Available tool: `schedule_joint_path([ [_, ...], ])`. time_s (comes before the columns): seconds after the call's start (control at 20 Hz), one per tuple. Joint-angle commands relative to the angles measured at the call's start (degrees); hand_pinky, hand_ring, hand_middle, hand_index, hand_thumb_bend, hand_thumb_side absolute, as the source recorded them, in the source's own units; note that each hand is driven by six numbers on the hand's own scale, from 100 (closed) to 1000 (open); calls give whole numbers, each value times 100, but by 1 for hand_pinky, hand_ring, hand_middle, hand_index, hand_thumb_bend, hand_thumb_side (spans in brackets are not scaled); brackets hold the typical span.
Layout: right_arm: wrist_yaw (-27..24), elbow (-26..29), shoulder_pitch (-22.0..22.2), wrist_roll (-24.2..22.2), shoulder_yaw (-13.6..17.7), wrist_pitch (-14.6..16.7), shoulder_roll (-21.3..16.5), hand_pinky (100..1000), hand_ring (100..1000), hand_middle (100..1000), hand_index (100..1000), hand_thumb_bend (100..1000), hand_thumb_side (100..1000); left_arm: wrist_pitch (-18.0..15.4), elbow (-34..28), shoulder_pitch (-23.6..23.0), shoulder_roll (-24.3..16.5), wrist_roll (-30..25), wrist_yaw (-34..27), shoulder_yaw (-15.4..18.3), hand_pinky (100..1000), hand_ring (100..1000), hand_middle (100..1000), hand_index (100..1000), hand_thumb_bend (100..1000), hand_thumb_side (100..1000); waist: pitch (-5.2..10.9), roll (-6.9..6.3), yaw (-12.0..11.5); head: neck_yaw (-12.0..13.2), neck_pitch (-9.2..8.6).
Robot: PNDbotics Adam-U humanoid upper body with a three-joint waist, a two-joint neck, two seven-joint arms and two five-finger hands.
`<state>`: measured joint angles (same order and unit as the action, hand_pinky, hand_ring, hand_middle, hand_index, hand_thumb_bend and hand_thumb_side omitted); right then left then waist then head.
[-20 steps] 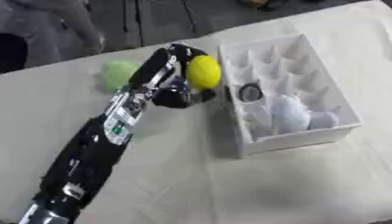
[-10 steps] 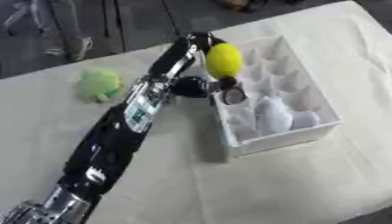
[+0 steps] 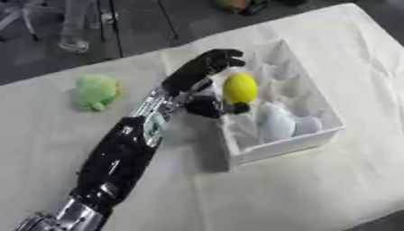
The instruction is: Pick up objects on the table and place them in the box.
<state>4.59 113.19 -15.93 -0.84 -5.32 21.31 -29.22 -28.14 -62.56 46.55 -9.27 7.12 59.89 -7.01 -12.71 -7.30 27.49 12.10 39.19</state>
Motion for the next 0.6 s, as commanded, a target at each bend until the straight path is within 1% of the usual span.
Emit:
schedule_joint_path([
  [0.05,-25,140,-29,-15,36,9,-112,748,576,709,914,371,759,151,-111,52,-28,243,-5,137,1000,937,981,940,905,988,-32,6,-27,-9,-71],
  [0.1,-19,140,-18,-12,42,5,-110,748,575,709,915,371,759,235,-131,11,-29,328,-96,188,1000,908,956,921,829,928,-34,8,-55,-25,-72],
  [0.15,-11,140,-5,-7,49,3,-109,748,575,709,915,371,759,314,-168,-38,-37,409,-226,218,1000,908,956,921,829,928,-33,9,-82,-38,-71],
  [0.2,0,140,15,4,62,-3,-111,748,575,709,915,372,760,392,-238,-113,-51,524,-442,273,1000,831,891,876,715,854,-30,14,-126,-54,-65],
  [0.25,13,140,41,21,80,-9,-116,748,575,709,915,372,760,466,-348,-212,-87,659,-785,316,1000,831,891,876,715,854,-25,19,-170,-67,-57],
  [0.3,28,140,69,43,102,-20,-122,748,575,708,914,372,759,535,-484,-353,-137,765,-1199,365,979,774,836,836,582,855,-19,27,-232,-72,-45],
  [0.35,46,140,101,71,126,-31,-130,748,575,708,914,372,759,593,-677,-517,-210,817,-1706,406,979,774,836,836,582,855,-10,35,-293,-77,-34],
  [0.4,62,140,123,92,140,-39,-136,748,575,708,914,372,759,651,-850,-626,-281,788,-2122,418,964,756,825,829,564,861,-4,39,-334,-81,-21],
  [0.45,78,140,140,110,149,-46,-140,748,575,708,914,372,759,708,-1010,-707,-343,720,-2459,430,964,756,825,829,564,861,0,42,-363,-86,-9],
  [0.5,103,140,209,135,178,-78,-155,748,574,708,914,375,757,737,-1283,-959,-489,677,-2900,536,947,710,772,789,472,918,32,47,-513,-120,33],
  [0.6,159,140,310,188,228,-136,-175,747,574,708,915,374,756,803,-2066,-1516,-832,437,-3920,756,941,708,777,794,482,911,78,50,-711,-168,92],
])
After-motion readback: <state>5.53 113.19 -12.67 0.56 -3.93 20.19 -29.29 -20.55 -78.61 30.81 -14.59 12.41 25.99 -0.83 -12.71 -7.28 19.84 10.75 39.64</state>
